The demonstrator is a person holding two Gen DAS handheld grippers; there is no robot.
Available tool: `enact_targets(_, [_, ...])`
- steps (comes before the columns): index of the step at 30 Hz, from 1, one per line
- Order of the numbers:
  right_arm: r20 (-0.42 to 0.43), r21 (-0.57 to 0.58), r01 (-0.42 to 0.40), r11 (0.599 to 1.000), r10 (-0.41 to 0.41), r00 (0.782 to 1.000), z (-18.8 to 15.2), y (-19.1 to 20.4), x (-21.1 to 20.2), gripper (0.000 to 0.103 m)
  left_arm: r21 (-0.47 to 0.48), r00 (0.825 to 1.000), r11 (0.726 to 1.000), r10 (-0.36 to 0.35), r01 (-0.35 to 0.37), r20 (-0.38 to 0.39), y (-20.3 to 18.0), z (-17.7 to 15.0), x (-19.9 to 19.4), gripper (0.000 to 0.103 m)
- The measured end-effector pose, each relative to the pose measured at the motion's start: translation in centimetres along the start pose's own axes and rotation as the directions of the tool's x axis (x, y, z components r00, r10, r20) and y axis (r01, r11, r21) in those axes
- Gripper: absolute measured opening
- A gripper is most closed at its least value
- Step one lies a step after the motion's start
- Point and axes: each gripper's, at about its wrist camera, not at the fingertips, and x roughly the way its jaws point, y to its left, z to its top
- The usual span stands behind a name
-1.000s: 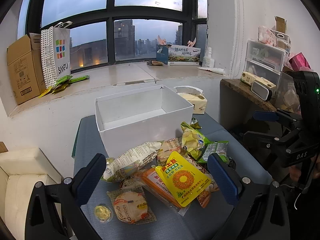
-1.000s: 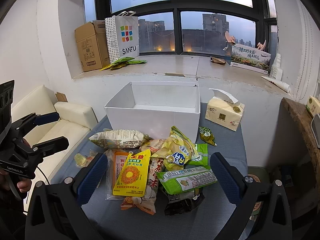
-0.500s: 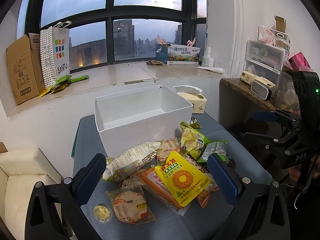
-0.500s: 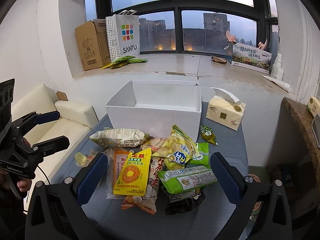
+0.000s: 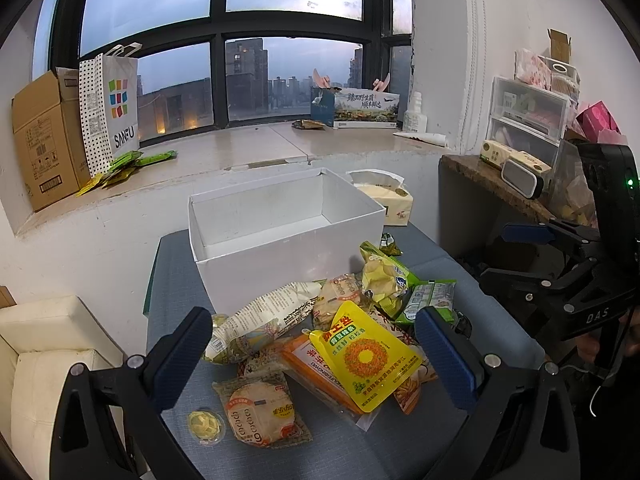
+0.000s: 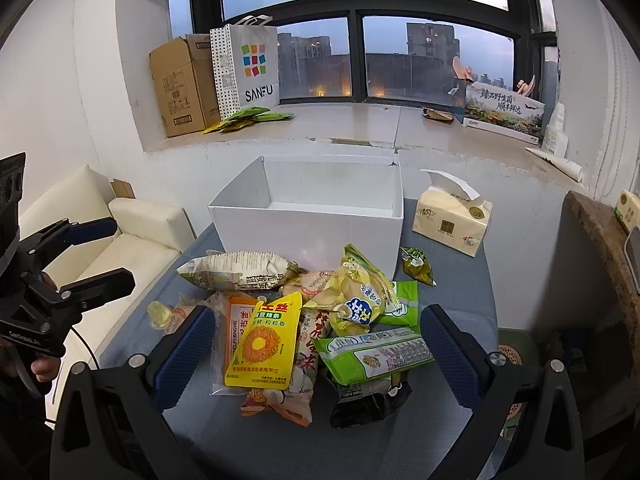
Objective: Organize snacks
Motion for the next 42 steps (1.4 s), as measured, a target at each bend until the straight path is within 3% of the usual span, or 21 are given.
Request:
enact_targets(12, [-0.049,0.067,-0.028,0.997,0.032,0.998,-0.3,-1.1,2.3,0.103,-0.005,1.000,1.000,-0.004,0.004,0.000,0.0,0.0,0.1,0.103])
enact_targets(20, [-0.136,0.249,-0.074,0.966,0.110,0.985,0.7,-4.6,8.0,0.103,-0.015,0.999,1.000,0.015,-0.014,0.050,0.4,0.1,-0.4,0.103])
enact_targets(26, [-0.206,0.341,-0.111,0.934,0.190,0.960,1.7,-7.0,14.3,0.103,-0.042,0.995,0.998,0.046,-0.042,0.093,1.5,-0.3,-0.4,0.103])
enact_targets(28, [-0.250,0.379,-0.088,0.921,0.193,0.949,1.5,-7.5,16.4,0.103,-0.041,0.995,0.998,0.042,-0.039,0.086,1.8,-0.5,-0.1,0.103])
enact_targets(31, [-0.306,0.453,-0.078,0.888,0.237,0.922,0.6,-8.1,18.6,0.103,-0.035,0.996,0.998,0.054,-0.051,0.075,1.9,-1.0,0.5,0.103])
enact_targets(33, [-0.322,0.491,-0.089,0.866,0.276,0.906,-0.2,-8.1,19.5,0.096,-0.030,0.996,0.998,0.050,-0.048,0.068,1.9,-1.2,0.8,0.103])
enact_targets(34, [-0.324,0.492,-0.091,0.866,0.279,0.904,-0.5,-8.0,19.7,0.077,-0.029,0.997,0.999,0.046,-0.044,0.066,1.9,-1.3,0.9,0.103])
enact_targets(39, [-0.272,0.526,-0.123,0.841,0.303,0.913,-1.0,-8.4,18.8,0.061,-0.007,0.996,0.999,0.044,-0.043,0.075,1.6,-1.9,1.3,0.103])
enact_targets(42, [-0.237,0.505,-0.128,0.854,0.280,0.930,-0.5,-8.2,17.2,0.058,-0.022,0.999,0.999,0.028,-0.027,0.044,1.8,-1.9,1.8,0.103])
